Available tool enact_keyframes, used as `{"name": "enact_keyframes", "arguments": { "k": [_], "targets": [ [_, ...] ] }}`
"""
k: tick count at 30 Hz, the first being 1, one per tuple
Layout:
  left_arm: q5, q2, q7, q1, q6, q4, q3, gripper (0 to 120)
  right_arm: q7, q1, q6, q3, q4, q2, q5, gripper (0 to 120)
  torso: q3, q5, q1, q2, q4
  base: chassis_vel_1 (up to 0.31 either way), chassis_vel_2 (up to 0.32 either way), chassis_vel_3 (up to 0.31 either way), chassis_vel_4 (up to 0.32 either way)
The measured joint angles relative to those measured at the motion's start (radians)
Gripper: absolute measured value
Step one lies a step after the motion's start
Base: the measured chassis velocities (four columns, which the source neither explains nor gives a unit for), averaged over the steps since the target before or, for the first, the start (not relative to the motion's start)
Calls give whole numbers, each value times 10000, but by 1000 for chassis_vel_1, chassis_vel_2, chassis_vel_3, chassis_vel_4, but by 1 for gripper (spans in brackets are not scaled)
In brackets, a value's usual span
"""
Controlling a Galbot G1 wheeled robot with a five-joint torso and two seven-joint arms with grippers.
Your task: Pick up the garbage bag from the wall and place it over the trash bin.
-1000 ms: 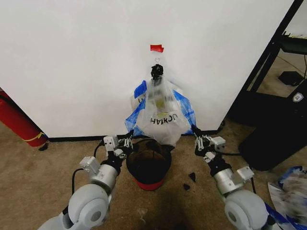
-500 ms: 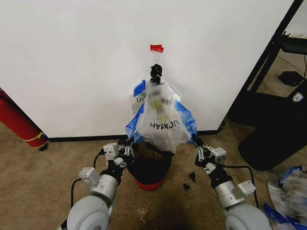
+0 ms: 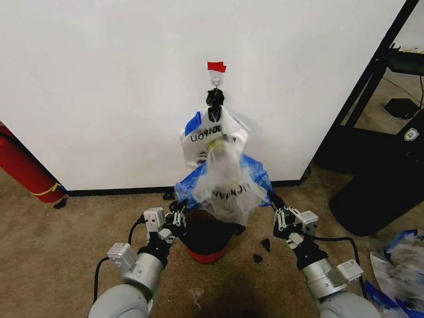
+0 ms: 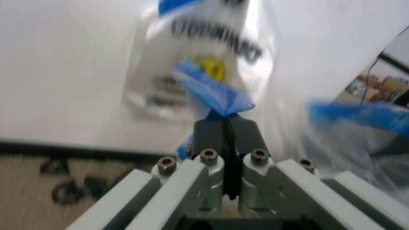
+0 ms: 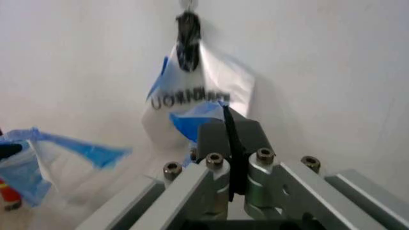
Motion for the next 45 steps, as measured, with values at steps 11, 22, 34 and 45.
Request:
{"name": "enact_keyframes", "arguments": {
  "k": [11, 22, 34, 45],
  "targets": [
    [10, 488, 51, -688, -261, -778, -630, 0, 253, 1412, -101, 161, 511, -794, 1272, 0, 0, 1, 0, 0, 1, 0, 0, 0, 0],
    [-848, 1377, -44, -589, 49, -1125, -2504, 0, 329, 3163, -854, -262, 679, -1921, 2655, 0, 1, 0, 0, 0, 3, 0, 0, 0, 0],
    [-1576, 1784, -488, -337, 685, -1116, -3129, 0, 708, 3552, -1430, -827, 217, -1510, 3722, 0, 1, -1, 0, 0, 1, 0, 0, 0, 0],
    [-1928, 1650, -631, -93, 777, -1101, -3683, 0, 985, 3781, -1543, -1669, -590, -730, 3686, 0, 1, 0, 1, 0, -1, 0, 0, 0, 0]
  ]
}}
